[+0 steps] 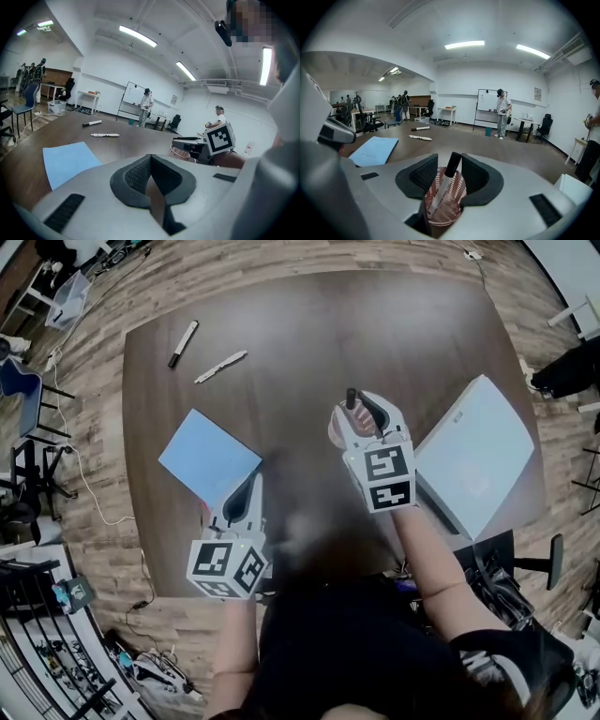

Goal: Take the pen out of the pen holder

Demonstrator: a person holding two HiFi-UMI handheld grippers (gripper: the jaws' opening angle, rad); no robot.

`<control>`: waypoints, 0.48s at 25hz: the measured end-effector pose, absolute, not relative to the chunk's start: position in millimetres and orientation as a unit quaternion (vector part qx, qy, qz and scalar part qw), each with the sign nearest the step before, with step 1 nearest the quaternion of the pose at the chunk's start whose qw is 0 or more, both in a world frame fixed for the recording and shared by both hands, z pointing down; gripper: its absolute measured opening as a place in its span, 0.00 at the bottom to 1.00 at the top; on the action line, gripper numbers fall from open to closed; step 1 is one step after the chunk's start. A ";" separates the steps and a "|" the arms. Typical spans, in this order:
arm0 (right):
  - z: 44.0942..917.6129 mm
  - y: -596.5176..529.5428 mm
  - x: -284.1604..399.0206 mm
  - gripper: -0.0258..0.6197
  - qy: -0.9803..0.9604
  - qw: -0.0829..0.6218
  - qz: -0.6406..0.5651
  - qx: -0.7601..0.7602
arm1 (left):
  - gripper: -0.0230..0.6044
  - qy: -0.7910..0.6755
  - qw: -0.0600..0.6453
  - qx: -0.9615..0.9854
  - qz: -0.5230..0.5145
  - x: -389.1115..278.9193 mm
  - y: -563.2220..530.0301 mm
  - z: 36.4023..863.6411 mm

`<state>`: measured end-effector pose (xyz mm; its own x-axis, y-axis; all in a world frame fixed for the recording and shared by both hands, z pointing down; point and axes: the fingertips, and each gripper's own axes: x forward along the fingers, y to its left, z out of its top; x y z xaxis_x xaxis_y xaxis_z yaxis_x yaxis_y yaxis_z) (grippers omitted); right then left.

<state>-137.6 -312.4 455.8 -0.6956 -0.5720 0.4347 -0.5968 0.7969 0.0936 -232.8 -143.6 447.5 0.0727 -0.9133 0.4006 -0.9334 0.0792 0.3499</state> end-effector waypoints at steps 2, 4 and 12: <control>456.9 -315.7 -139.2 0.28 -0.916 0.234 0.024 0.324 | 0.06 -0.677 0.275 0.682 0.017 -233.7 -143.7 447.5; 459.3 -318.6 -139.0 0.27 -0.910 0.244 0.016 0.333 | 0.06 -0.676 0.277 0.683 0.019 -235.3 -141.6 448.9; 461.4 -320.9 -136.2 0.20 -0.903 0.259 -0.004 0.343 | 0.06 -0.674 0.278 0.684 0.018 -242.7 -136.0 449.0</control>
